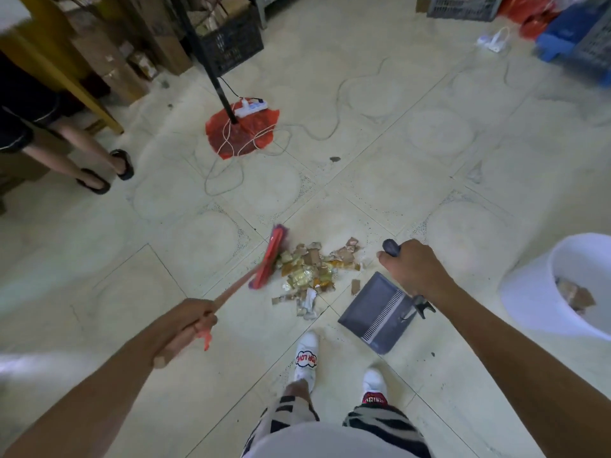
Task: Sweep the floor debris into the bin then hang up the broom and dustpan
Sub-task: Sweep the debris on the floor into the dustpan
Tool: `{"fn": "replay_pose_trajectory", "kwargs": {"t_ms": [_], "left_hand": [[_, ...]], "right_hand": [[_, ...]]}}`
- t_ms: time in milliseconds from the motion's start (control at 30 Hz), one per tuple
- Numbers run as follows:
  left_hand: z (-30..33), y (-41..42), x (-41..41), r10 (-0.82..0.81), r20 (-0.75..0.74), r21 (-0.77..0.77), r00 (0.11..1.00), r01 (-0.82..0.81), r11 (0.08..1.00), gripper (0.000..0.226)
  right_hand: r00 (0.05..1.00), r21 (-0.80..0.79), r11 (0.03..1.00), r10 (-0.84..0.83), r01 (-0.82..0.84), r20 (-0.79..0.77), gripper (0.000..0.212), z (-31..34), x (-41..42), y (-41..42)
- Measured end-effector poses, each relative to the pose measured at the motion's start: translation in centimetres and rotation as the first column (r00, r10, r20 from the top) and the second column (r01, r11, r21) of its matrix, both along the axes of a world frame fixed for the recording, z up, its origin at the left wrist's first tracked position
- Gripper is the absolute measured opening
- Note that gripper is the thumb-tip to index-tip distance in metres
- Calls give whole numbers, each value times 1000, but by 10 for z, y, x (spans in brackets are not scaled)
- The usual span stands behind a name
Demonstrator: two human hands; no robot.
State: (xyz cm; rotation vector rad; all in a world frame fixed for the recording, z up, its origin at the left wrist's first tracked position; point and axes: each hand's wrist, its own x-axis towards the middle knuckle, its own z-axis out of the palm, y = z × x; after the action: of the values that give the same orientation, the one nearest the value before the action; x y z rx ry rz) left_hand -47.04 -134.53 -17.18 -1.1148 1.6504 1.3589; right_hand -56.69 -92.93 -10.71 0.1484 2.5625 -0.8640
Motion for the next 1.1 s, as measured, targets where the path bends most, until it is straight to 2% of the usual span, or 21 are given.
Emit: {"fn": "replay_pose_trajectory", "kwargs": {"t_ms": [33,100,200,267,333,400,500,633,700,833,967,1100], "left_hand": [[5,-6,4,-33,13,-75,999,34,997,22],[10,2,6,-228,5,-299,974,219,929,25],[13,42,0,-452,29,-409,891,424,808,31],[9,74,-13,-692,109,-556,713,621,553,22],[0,110,-32,-840,179,-641,512,709,295,27],[-12,145,-50,-894,229,-652,385,743,152,36],[-28,192,-68,-908,312,-632,279,774,21,49],[-43,232,-66,-877,472,-573,90,787,-228,61],[-39,231,-61,-863,504,-554,24,776,-302,61],[-12,210,-63,-830,558,-565,16,739,-366,48],[15,193,-72,-794,608,-574,4,693,-436,36],[30,193,-71,-787,617,-603,-15,634,-484,35]], "right_hand": [[999,-7,1000,11,-11,-30,54,-1,6,6],[997,-19,1000,-22,21,-77,55,-2,15,20],[994,-23,999,-47,45,-99,54,-2,23,40],[992,-27,999,-30,27,-119,56,-4,27,50],[992,-49,999,-8,2,-127,57,-5,28,59],[993,-36,998,40,-45,-109,55,-10,28,64],[989,29,995,94,-92,-110,54,-19,32,69],[983,76,986,158,-151,-91,51,-23,38,80],[979,69,981,186,-180,-88,48,-20,48,88],[976,31,981,195,-193,-92,51,-13,66,99],[990,29,990,136,-137,34,41,-16,75,109],[992,31,991,127,-127,-3,52,-17,83,108]]}}
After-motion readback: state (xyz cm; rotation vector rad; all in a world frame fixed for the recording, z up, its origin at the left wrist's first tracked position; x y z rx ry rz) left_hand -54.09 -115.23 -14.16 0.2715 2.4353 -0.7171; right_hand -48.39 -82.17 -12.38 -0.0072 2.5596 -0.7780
